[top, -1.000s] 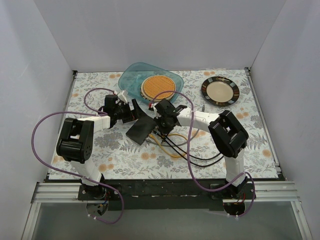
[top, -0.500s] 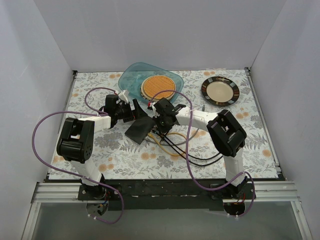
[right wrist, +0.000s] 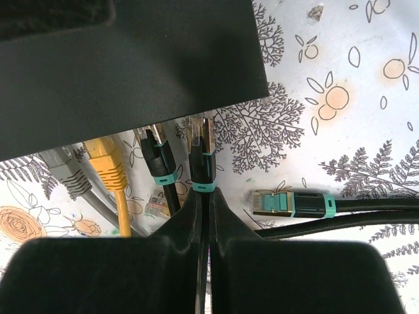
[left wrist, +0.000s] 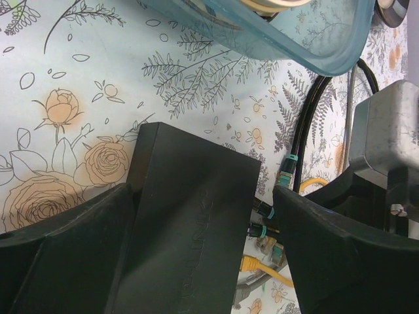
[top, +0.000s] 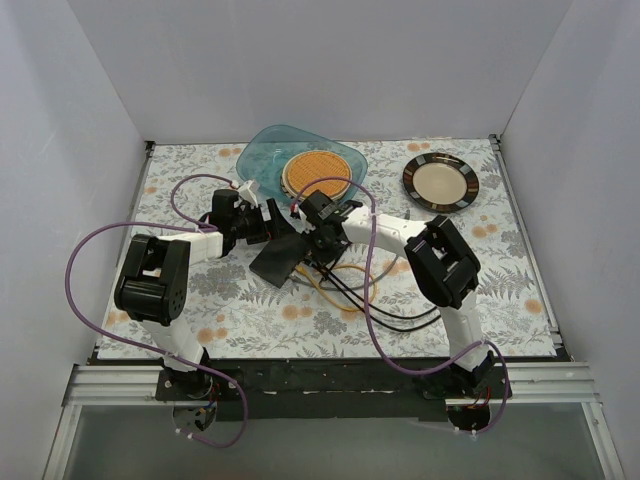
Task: Insert the plug into the switch port
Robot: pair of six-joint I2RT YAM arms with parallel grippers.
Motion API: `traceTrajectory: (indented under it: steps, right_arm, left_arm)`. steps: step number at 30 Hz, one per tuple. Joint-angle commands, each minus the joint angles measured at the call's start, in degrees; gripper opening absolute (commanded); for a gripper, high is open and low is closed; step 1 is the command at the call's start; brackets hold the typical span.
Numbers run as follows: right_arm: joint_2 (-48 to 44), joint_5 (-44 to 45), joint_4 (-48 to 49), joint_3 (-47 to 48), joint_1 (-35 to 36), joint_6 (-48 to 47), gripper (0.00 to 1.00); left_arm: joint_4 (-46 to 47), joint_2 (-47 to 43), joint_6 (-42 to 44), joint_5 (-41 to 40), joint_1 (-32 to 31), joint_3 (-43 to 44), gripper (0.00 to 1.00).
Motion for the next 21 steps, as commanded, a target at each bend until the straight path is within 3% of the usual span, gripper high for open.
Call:
traceTrajectory:
  steps: [1, 12, 21]
  right_arm:
    - [3.1, 3.5, 0.1, 0.5, 0.6, 0.5, 0.01]
    - [-5.9, 5.1, 7.9, -7.0, 0.7, 0.8, 0.01]
    - [-3.6, 3.7, 7.3, -5.3, 0.7, 0.6, 0.01]
  left_arm:
    - [-0.5, -1.0, 0.7, 0.3, -1.3, 0.2, 0.88]
    - [-0.2, 0.6, 0.6, -0.4, -1.5, 0.2, 0.89]
    - [-0.1, 0.5, 0.8, -0.5, -1.6, 0.3, 0.89]
